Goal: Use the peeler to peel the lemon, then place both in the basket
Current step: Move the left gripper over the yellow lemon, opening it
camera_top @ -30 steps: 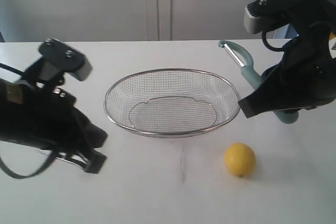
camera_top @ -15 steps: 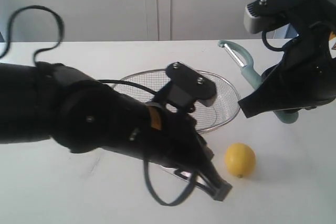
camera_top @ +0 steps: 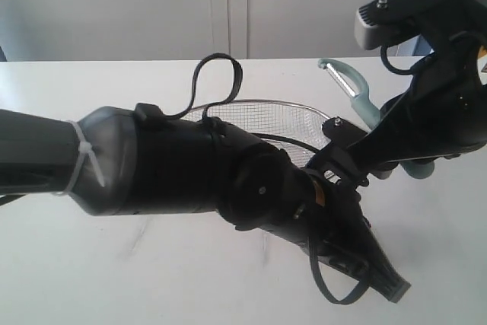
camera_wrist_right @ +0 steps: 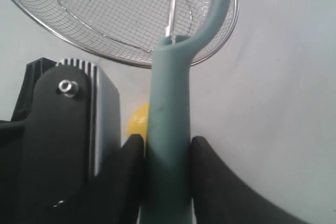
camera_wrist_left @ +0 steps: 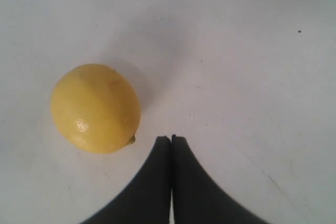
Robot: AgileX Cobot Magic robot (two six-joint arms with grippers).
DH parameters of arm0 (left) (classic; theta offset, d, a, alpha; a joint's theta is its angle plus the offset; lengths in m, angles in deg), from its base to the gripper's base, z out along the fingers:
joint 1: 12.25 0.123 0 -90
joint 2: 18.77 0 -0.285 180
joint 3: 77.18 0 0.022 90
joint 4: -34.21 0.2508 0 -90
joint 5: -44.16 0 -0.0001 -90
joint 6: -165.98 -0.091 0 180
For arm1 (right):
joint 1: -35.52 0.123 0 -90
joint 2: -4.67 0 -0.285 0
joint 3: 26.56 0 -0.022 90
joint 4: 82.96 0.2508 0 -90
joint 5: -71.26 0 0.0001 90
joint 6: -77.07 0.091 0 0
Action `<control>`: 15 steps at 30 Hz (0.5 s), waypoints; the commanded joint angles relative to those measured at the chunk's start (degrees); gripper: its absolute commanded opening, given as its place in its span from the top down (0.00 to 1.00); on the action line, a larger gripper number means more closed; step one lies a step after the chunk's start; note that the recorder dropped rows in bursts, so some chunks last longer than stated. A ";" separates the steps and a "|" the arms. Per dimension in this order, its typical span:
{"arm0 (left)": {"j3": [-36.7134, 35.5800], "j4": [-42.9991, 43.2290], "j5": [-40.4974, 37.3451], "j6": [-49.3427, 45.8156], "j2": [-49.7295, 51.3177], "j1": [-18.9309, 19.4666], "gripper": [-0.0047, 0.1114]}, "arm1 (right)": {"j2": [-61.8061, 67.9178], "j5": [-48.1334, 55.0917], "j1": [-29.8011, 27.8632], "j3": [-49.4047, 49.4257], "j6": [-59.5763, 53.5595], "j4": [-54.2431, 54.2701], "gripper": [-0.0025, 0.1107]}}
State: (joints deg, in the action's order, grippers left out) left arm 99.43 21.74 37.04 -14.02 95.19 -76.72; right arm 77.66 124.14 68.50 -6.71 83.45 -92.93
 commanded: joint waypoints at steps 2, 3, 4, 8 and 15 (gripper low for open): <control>0.36 -0.27 4.41 0.00 1.82 -0.23 0.96 | -0.43 -0.71 -0.53 0.18 0.19 -0.21 0.98; 0.36 -0.27 4.76 0.00 1.94 -0.23 0.96 | -0.43 -0.71 -0.53 0.18 0.19 -0.21 0.98; 0.36 -0.22 4.89 0.00 2.08 -0.23 0.96 | -0.43 -0.71 -0.53 0.18 0.19 -0.21 0.98; 0.36 -0.22 5.67 0.00 2.21 -0.23 0.96 | -0.43 -0.71 -0.53 0.18 0.19 -0.21 0.98; 0.36 -0.22 6.54 0.00 2.21 -0.23 0.96 | -0.43 -0.71 -0.53 0.18 0.19 -0.21 0.98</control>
State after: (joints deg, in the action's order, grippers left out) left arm 99.42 21.74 43.07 -14.02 97.54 -76.72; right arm 77.66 124.03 68.20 -6.71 83.45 -93.38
